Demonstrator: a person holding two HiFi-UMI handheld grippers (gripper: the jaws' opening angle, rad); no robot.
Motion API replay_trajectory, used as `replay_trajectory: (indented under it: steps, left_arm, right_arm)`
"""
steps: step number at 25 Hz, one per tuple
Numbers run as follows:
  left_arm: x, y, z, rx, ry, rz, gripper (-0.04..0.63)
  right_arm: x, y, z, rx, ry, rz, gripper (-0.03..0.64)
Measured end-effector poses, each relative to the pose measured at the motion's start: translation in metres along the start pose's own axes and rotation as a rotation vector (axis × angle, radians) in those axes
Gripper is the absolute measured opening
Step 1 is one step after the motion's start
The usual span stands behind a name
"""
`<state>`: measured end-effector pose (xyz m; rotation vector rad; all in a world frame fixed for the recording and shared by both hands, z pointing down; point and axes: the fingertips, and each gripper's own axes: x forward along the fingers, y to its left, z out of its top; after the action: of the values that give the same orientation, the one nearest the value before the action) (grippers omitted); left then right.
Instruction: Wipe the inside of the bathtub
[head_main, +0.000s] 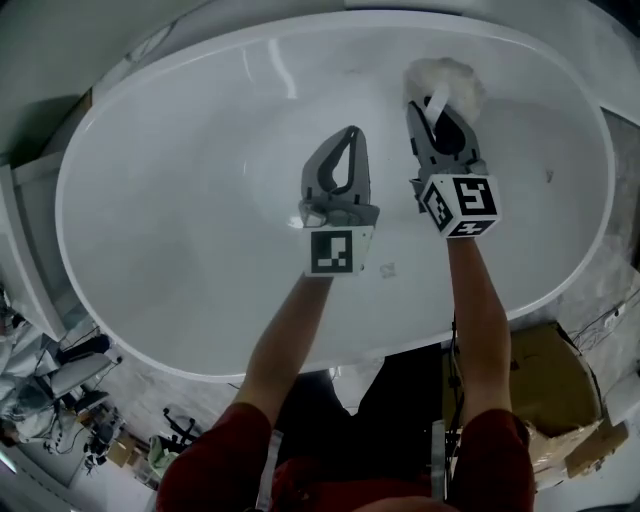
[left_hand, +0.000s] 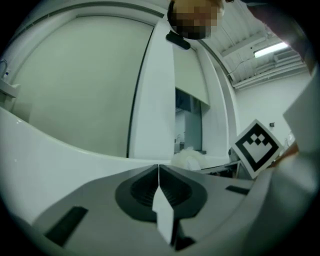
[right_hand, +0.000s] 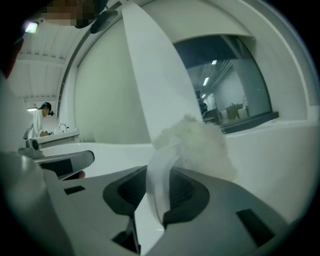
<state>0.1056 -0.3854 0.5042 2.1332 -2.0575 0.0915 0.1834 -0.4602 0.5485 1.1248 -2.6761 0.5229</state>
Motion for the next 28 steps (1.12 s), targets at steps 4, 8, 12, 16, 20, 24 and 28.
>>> replay_trajectory:
  steps: [4,8,12,16,20,24,28]
  left_arm:
    - [0.036,-0.067,0.009,-0.006,-0.011,-0.059,0.015]
    - [0.070,-0.128,0.013,0.006,-0.022,-0.124,0.015]
    - [0.101,-0.176,0.011,0.040,-0.019,-0.172,0.015]
    - [0.133,-0.203,0.006,0.047,-0.018,-0.178,0.015]
    - [0.151,-0.209,-0.001,0.029,-0.007,-0.160,0.015]
    - [0.165,-0.208,-0.014,0.035,0.005,-0.143,0.015]
    - [0.168,-0.203,-0.017,0.015,0.007,-0.126,0.015]
  right_arm:
    - [-0.042,-0.076,0.014,0.010,-0.018,-0.074,0.107]
    - [-0.070,-0.143,0.027,0.022,-0.036,-0.126,0.107]
    - [-0.080,-0.200,0.036,0.021,-0.039,-0.147,0.107]
    - [-0.074,-0.236,0.040,0.014,-0.030,-0.103,0.107]
    - [-0.055,-0.253,0.032,0.045,-0.010,-0.026,0.107]
    - [-0.035,-0.265,0.024,0.013,0.023,-0.001,0.107]
    - [-0.025,-0.262,0.025,0.038,0.019,0.029,0.103]
